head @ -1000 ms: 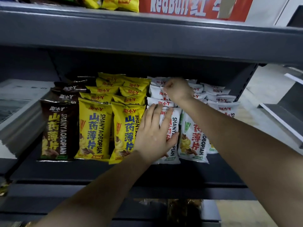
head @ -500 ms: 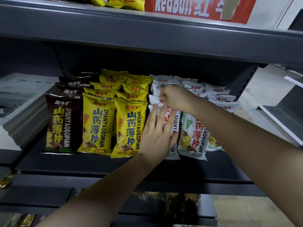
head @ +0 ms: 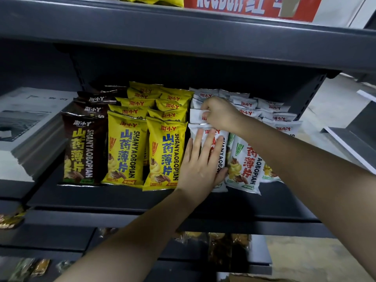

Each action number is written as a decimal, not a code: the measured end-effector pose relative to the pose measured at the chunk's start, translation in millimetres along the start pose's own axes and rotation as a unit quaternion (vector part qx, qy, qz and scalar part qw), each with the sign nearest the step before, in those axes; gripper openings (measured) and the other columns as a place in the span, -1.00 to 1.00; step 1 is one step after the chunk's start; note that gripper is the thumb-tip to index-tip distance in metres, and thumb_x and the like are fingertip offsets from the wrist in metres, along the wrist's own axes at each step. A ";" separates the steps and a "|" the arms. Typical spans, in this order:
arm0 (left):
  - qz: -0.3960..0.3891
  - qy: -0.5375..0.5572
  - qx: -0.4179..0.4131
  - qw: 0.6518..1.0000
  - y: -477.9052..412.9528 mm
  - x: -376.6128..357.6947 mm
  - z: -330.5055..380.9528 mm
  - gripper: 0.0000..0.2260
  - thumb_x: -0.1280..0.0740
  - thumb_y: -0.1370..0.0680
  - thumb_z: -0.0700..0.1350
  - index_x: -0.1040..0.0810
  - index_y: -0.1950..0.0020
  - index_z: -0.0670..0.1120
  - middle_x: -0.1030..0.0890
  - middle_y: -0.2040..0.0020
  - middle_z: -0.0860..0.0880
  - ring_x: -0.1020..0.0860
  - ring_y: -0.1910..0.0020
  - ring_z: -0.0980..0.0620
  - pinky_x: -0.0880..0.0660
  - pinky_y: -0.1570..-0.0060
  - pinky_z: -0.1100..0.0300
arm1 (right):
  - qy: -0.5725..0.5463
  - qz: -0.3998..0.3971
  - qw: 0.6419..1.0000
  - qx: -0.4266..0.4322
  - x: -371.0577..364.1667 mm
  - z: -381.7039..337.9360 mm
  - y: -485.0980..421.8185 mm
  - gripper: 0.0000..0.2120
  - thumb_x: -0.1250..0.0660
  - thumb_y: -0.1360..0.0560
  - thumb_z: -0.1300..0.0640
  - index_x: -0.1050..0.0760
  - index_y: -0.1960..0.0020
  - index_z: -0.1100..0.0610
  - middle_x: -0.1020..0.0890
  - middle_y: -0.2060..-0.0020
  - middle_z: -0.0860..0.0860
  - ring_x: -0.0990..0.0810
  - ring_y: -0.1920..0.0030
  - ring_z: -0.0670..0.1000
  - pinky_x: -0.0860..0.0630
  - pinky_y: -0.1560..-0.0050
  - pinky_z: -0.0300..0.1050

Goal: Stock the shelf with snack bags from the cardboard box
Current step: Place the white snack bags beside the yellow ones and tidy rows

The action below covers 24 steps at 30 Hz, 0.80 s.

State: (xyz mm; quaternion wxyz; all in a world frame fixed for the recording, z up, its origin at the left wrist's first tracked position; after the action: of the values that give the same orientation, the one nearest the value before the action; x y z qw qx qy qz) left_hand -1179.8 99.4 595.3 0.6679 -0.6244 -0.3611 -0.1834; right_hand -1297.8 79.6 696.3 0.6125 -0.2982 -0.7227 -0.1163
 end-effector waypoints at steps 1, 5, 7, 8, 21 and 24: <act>0.004 0.001 -0.002 1.000 -1.1 -0.8 -0.6 -0.41 -0.23 -0.51 0.14 -0.29 -0.45 -0.16 -0.31 -0.46 -0.21 -0.19 -0.47 -0.25 -0.26 -0.39 -0.17 | -0.004 0.022 1.000 0.004 1.8 0.4 1.1 -0.81 -0.24 -0.54 0.28 -0.57 -0.09 0.32 -0.60 -0.09 0.21 -0.52 -0.14 0.17 -0.46 -0.10 -0.06; 0.020 0.015 -0.010 1.000 -4.6 -1.6 -2.4 -0.42 -0.27 -0.49 0.13 -0.38 -0.41 -0.17 -0.36 -0.42 -0.21 -0.22 -0.45 -0.24 -0.28 -0.38 -0.16 | 0.011 0.102 0.994 0.050 0.7 3.7 5.0 -0.86 -0.29 -0.49 0.35 -0.57 -0.02 0.27 -0.57 -0.05 0.19 -0.55 -0.05 0.15 -0.39 0.09 -0.14; 0.020 0.014 -0.013 1.000 -6.0 -1.0 -3.4 -0.43 -0.26 -0.49 0.13 -0.38 -0.41 -0.17 -0.37 -0.41 -0.21 -0.22 -0.45 -0.23 -0.27 -0.39 -0.14 | 0.008 0.093 0.994 0.063 -0.9 3.1 3.9 -0.89 -0.30 -0.49 0.33 -0.56 0.00 0.28 -0.56 -0.03 0.19 -0.55 -0.02 0.15 -0.39 0.11 -0.12; 0.017 0.015 -0.015 1.000 -6.8 -0.6 -4.1 -0.43 -0.25 -0.50 0.13 -0.37 -0.42 -0.16 -0.36 -0.42 -0.21 -0.21 -0.46 -0.23 -0.26 -0.40 -0.13 | 0.000 0.078 0.995 0.061 0.5 2.6 3.7 -0.88 -0.31 -0.50 0.31 -0.55 -0.02 0.28 -0.57 -0.03 0.19 -0.55 -0.03 0.14 -0.39 0.10 -0.12; -0.012 -0.017 0.002 1.000 14.5 8.6 -0.6 -0.25 -0.19 -0.50 0.28 -0.12 -0.51 -0.16 -0.19 -0.50 -0.28 -0.17 -0.48 -0.26 -0.22 -0.40 -0.19 | -0.061 0.044 0.992 0.103 14.4 21.2 68.1 -0.77 -0.22 -0.60 0.16 -0.56 -0.15 0.22 -0.65 -0.04 0.11 -0.60 -0.04 0.06 -0.50 -0.12 -0.05; -0.046 -0.034 0.005 0.998 25.2 6.2 2.9 -0.09 -0.31 -0.37 0.35 -0.08 -0.53 -0.14 -0.19 -0.50 -0.26 -0.17 -0.48 -0.28 -0.27 -0.37 -0.20 | -0.062 0.018 0.996 0.065 11.2 19.6 66.9 -0.75 -0.20 -0.61 0.16 -0.53 -0.21 0.24 -0.62 -0.12 0.15 -0.58 -0.13 0.10 -0.49 -0.17 -0.01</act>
State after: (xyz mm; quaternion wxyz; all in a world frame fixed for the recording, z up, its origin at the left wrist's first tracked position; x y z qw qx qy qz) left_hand -1158.9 107.4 581.9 0.6487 -0.6100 -0.4132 -0.1907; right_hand -1276.2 146.4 689.4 0.5867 -0.2777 -0.7597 -0.0396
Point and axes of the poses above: each hand's wrist, its own y-axis away from the middle knuckle, its own x-axis out of the back of the hand, z = x × y, the point moved 5 cm from there along -y, towards the middle knuckle
